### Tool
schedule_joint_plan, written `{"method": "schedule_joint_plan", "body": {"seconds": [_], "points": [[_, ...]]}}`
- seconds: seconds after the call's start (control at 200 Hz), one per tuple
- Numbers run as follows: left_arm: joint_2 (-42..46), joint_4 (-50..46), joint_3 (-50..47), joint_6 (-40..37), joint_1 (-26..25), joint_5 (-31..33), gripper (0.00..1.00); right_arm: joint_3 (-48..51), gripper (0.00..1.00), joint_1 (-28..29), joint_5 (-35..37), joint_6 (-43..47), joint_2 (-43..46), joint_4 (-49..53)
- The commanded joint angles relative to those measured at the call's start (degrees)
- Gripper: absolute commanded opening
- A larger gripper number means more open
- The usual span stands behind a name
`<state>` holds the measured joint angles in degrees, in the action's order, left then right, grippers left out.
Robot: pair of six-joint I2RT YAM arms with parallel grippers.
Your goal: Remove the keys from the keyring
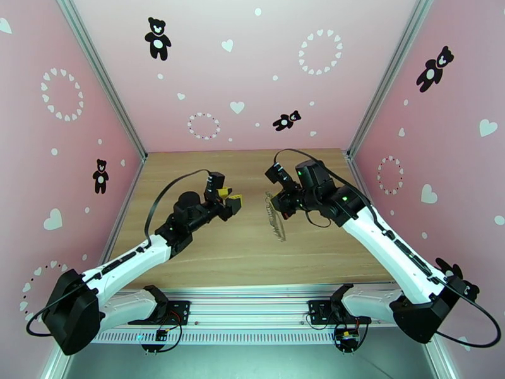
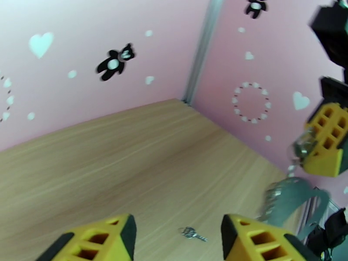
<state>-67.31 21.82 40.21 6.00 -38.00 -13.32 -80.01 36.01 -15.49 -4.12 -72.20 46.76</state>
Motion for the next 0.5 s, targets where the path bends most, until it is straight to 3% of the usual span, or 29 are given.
{"method": "schedule_joint_plan", "body": {"seconds": [0.0,0.27,0.491], "points": [[1.52,3.44,-0.05,-6.97,-2.40,-6.00,0.57,-4.07,0.00,1.69,0.79,-0.67,-1.56,2.90],[1.50,9.09,-2.40,-9.78,-5.59,-10.89,0.59,-6.82,0.00,4.01,1.04,0.62,-2.20,5.17],[0.61,5.51,0.06,-11.52,-6.80,-12.72,0.59,-7.49,0.00,4.24,-0.39,0.33,-1.59,6.13]]}}
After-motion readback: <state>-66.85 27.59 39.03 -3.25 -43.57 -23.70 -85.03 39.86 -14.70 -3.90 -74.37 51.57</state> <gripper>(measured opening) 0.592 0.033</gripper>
